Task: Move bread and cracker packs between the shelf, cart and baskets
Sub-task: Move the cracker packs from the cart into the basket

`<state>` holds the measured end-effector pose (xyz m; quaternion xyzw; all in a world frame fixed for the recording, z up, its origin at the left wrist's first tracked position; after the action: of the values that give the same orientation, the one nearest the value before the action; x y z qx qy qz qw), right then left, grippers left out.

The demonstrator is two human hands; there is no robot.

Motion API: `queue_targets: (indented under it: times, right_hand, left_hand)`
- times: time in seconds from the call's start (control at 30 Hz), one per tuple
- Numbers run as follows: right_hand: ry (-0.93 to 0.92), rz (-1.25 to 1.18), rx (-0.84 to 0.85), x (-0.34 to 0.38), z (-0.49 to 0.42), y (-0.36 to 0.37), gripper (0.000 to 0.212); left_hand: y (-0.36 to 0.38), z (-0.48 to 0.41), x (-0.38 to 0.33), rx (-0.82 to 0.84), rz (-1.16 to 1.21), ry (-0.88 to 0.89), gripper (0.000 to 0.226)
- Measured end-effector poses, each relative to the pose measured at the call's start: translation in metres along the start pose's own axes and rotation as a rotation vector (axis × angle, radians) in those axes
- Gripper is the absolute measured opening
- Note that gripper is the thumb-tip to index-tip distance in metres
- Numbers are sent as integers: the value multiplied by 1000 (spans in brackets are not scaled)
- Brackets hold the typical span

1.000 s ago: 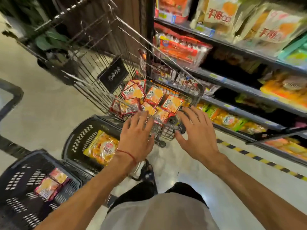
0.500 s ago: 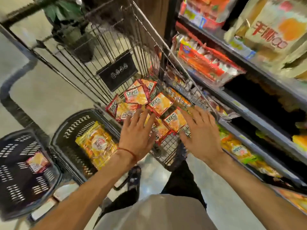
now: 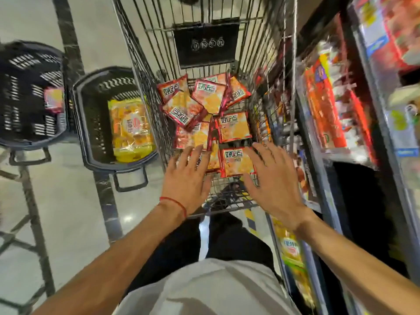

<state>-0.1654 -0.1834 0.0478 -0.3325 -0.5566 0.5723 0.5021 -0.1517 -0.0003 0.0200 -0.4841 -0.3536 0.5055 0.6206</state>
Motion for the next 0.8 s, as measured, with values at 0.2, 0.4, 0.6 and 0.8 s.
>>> queue_targets:
  times: [0.2, 0.4, 0.6, 0.8]
  right_hand:
    - [-21, 3, 47, 1, -17, 32, 58]
    - [-80, 32, 131, -25, -40, 90, 62]
    - [-174, 11, 308, -66, -76, 191, 72]
    - [-206, -17, 560, -89, -92, 275, 96]
  left_hand:
    - [34, -4, 8, 63, 69, -99, 60]
    - [80, -19, 5, 157, 75, -179, 60]
    - [135, -40, 1, 176, 122, -320, 59]
    - [174, -49, -7, 198, 121, -384, 57]
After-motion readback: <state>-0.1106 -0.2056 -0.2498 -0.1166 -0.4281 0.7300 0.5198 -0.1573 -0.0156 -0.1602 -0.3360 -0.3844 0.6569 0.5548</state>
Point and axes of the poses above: each hand's wrist, its own z-axis away from the middle knuckle, its own y-axis out of the palm, x = y × z, the point moved 9 cm from there along -z, towards the middle knuckle, and after that the axes turned 9 degrees about -y, right-handed, at the moved point
